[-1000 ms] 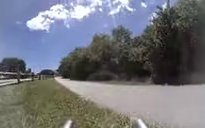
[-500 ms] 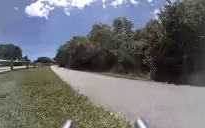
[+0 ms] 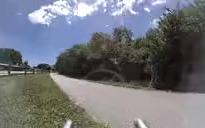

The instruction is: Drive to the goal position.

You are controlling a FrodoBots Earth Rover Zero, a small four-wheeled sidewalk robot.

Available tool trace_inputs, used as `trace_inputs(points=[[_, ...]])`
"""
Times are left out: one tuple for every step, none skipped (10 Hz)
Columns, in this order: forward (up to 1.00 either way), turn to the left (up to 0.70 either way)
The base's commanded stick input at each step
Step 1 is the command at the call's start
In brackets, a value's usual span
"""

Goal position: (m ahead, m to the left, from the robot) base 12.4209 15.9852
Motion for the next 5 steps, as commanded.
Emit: trace_inputs(points=[[0.50,0.23],[0.50,0.25],[0.50,0.25],[0.50,0.25],[0.50,0.25]])
